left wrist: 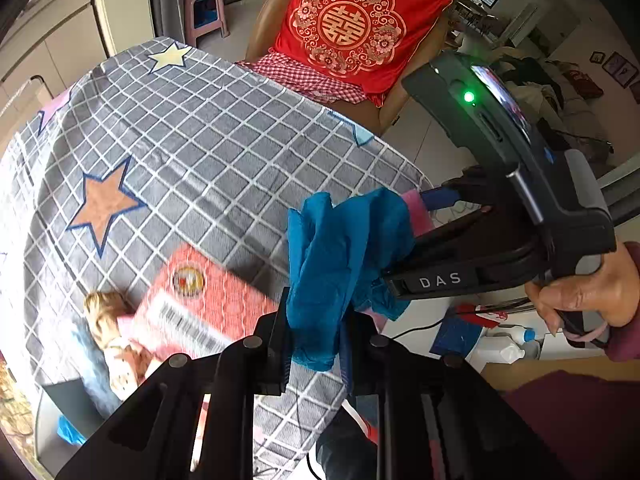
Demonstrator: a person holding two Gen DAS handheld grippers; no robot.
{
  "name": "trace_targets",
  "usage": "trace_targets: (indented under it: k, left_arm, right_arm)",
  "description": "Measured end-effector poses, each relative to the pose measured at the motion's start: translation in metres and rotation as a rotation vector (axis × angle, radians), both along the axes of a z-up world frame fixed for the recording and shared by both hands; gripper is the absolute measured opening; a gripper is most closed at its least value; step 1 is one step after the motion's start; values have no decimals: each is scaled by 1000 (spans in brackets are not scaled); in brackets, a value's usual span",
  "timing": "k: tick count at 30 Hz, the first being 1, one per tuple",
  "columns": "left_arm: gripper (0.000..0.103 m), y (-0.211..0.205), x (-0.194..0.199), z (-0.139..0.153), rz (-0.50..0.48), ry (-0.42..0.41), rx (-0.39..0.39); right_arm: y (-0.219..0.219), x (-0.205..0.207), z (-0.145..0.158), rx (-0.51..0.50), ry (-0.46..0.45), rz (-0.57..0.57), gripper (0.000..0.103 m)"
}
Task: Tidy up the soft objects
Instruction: 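Carry the blue cloth and pink foam block with both tools over the white box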
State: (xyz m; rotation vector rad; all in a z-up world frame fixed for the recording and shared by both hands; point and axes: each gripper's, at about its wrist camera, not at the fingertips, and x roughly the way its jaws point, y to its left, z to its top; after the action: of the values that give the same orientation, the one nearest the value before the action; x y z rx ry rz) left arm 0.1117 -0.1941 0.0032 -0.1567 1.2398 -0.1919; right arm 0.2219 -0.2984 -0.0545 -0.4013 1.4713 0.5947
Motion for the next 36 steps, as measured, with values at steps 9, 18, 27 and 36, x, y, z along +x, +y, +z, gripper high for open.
trace_targets:
  k: [9, 18, 27, 36]
  left_arm:
    - [21, 15, -65, -2, 79, 14, -1]
    - [21, 46, -128, -5, 220, 30, 15]
    - [21, 81, -176, -1, 390, 8, 8]
    - [21, 109, -202, 2, 529, -26, 2]
  right_arm:
    - [19, -55, 4, 1, 15, 110, 71]
    - [61, -114, 8, 9, 36, 272, 71]
    - [99, -156, 16, 8, 23, 430, 71]
    - [134, -185, 28, 10, -7, 559, 71]
